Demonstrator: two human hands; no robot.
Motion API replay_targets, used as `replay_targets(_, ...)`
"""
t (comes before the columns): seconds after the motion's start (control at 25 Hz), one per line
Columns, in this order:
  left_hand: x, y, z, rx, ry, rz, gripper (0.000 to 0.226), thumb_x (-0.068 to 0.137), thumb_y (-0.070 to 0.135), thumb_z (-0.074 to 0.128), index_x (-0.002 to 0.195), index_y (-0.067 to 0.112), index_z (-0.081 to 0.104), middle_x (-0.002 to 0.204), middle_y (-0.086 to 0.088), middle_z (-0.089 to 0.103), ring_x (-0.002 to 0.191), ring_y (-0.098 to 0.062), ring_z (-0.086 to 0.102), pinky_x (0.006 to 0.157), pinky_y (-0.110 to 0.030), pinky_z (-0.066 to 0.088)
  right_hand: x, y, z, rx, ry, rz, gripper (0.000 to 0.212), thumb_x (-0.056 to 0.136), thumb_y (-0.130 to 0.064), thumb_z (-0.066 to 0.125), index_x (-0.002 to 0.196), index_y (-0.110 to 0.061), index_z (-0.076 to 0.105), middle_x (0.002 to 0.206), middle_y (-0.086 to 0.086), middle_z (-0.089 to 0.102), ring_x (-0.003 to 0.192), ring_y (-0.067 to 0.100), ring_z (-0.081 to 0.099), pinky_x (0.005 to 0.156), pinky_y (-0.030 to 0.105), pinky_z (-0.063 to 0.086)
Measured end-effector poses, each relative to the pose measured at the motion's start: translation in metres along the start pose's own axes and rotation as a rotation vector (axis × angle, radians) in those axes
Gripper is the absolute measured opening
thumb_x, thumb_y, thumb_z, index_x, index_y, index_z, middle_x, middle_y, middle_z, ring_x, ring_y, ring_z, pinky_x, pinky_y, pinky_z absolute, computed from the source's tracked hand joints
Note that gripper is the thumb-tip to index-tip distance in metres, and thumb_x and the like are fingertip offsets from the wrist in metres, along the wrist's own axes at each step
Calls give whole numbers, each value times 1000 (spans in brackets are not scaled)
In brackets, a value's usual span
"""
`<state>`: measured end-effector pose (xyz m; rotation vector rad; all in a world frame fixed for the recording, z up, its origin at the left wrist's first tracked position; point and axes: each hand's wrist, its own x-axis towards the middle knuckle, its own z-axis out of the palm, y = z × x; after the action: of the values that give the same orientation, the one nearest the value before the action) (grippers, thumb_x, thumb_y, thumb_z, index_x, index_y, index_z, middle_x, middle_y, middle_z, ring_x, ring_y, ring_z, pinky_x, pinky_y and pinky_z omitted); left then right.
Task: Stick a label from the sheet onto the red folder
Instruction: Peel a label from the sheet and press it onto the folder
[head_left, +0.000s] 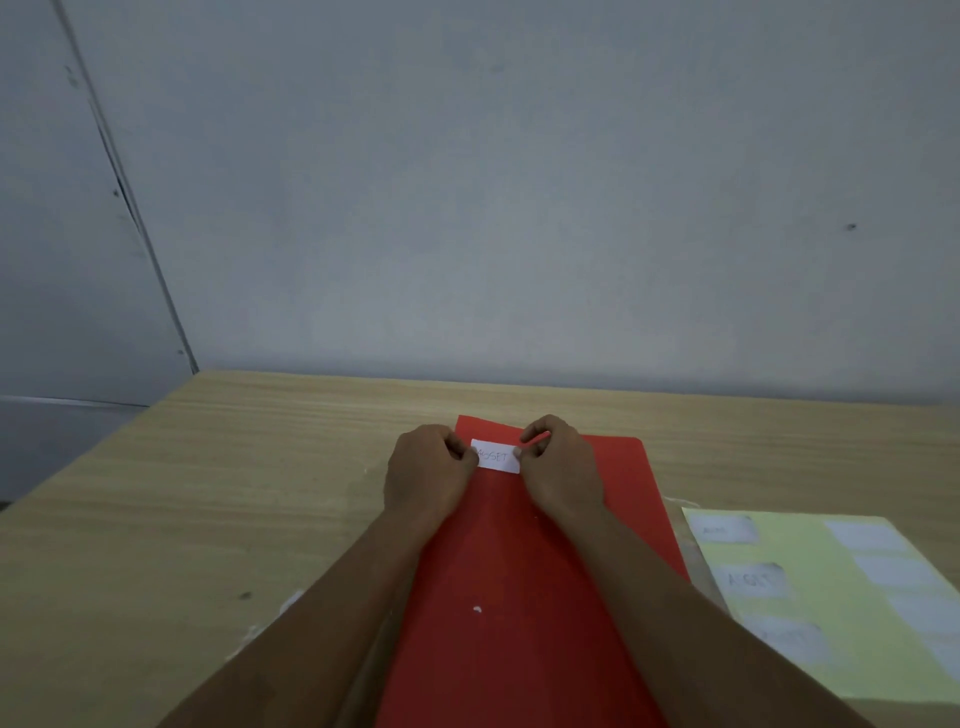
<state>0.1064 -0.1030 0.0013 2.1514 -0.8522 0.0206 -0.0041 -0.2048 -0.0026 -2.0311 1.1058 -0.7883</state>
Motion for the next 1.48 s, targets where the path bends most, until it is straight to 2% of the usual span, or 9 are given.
replay_targets(0.16,-1,-8,4,-15,30,56,10,80,27,71,72,20,70,62,10,61,66,-11,63,62,-28,50,-4,5,11,-71,37,3,9,83,-27,66,84,-32,59,73,-16,63,86,12,63,88,38,44)
replay_targets(0.32,-2,-12,6,-48,69,75,12,79,25,71,68,20,67,57,11,58,59,-8,59,58,-25,43,-2,7,16,-88,48,-13,7,84,-30,65,86,-33,58,76,-18,65,92,12,61,84,36,37)
replay_targets(0.52,-3,-14,9,-54,94,75,11,78,24,72,68,20,67,56,10,58,58,-6,58,53,-21,38,-2,10,18,-104,57,-43,8,84,-31,63,86,-34,57,80,-17,67,93,13,61,83,37,37)
replay_targets(0.64,-3,-13,8,-54,100,96,4,78,20,72,80,21,68,58,10,57,62,-11,59,57,-25,42,-2,10,18,-139,66,-69,7,84,-32,63,85,-33,56,80,-16,67,93,15,61,80,37,37)
replay_targets(0.8,-3,-13,9,15,85,185,13,81,16,66,89,21,74,65,11,57,72,-16,61,66,-29,45,-3,10,18,-171,68,-85,9,84,-31,64,83,-32,56,78,-15,65,92,16,62,80,38,39)
replay_targets(0.96,0,-16,10,79,47,177,19,84,23,61,94,20,78,79,0,69,82,-20,63,70,-30,45,-4,8,18,-219,78,-100,10,85,-30,63,80,-32,55,78,-15,64,90,15,62,81,39,42)
replay_targets(1.16,-4,-13,6,174,-35,209,27,86,36,63,105,19,72,96,-2,65,99,-20,56,80,-31,45,-4,6,19,-231,65,-105,5,84,-28,62,82,-32,64,85,-13,68,92,15,63,83,40,48)
replay_targets(1.32,-14,-16,2,306,-93,306,36,89,35,56,118,15,65,110,-4,57,109,-21,47,83,-29,42,-7,6,18,-286,4,-130,22,87,-29,57,101,-32,74,104,-6,67,108,20,59,92,43,46)
replay_targets(1.48,-21,-17,0,363,-127,336,39,96,37,45,129,23,61,117,-5,52,109,-24,43,84,-34,42,-22,12,16,-483,-95,-257,35,96,-46,46,127,-40,62,114,-3,47,113,19,42,88,41,36)
